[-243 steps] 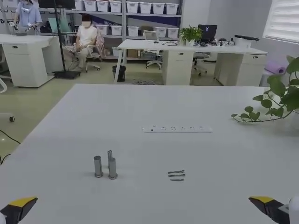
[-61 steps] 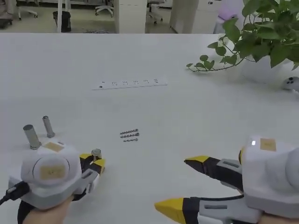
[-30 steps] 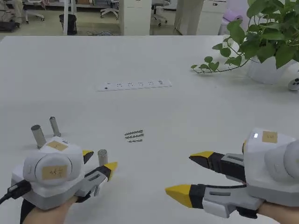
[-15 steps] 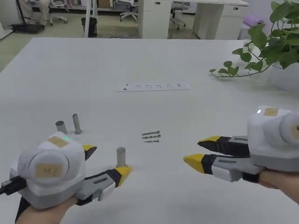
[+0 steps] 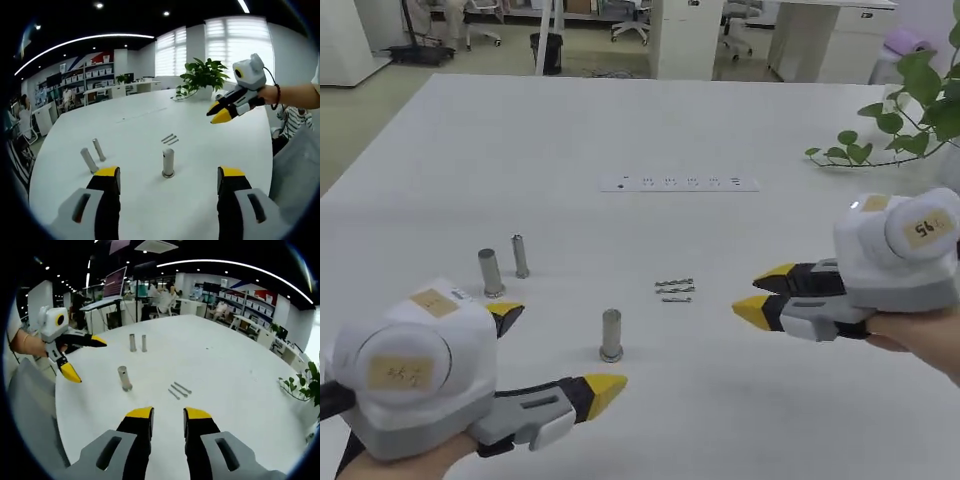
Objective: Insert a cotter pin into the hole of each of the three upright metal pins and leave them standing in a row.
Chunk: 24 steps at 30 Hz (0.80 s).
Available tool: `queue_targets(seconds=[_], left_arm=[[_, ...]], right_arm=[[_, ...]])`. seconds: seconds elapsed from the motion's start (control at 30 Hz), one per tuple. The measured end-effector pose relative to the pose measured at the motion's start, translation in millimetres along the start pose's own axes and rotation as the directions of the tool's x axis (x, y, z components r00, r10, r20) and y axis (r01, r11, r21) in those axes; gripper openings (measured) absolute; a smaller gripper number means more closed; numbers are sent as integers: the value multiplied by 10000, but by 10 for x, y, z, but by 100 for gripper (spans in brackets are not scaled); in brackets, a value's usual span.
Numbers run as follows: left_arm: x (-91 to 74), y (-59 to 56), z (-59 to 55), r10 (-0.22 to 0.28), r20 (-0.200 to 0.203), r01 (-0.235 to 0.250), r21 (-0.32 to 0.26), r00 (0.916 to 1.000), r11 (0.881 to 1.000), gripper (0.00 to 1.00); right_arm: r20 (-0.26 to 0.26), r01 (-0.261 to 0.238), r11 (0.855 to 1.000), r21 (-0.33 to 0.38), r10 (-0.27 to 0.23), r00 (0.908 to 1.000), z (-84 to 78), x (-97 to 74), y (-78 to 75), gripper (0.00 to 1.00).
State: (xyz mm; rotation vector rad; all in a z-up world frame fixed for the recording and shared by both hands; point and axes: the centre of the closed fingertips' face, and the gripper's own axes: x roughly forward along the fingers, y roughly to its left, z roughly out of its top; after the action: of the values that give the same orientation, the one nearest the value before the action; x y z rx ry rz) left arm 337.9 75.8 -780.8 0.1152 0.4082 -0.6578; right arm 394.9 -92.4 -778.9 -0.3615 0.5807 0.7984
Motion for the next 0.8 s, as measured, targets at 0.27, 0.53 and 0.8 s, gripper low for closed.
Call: queue_targets(seconds=[0.27,0.53,0.8], left_arm=[[-97,-30,-25,-221,35,220,48,9998,9997,91],[-181,-44,-74,-240,-133,247,479,9996,9985,94],[-234,-33,-97,-241,-185,251,555,9995,9981,98]], right_arm=[[-485,-318,9981,-519,293,9984,39,224,-99,23],[-1109,-708,9879,-1383,556,9923,29,438,-162,23],[-1559,-1156,9744,-1926,859,9840,20,670,-201,20]])
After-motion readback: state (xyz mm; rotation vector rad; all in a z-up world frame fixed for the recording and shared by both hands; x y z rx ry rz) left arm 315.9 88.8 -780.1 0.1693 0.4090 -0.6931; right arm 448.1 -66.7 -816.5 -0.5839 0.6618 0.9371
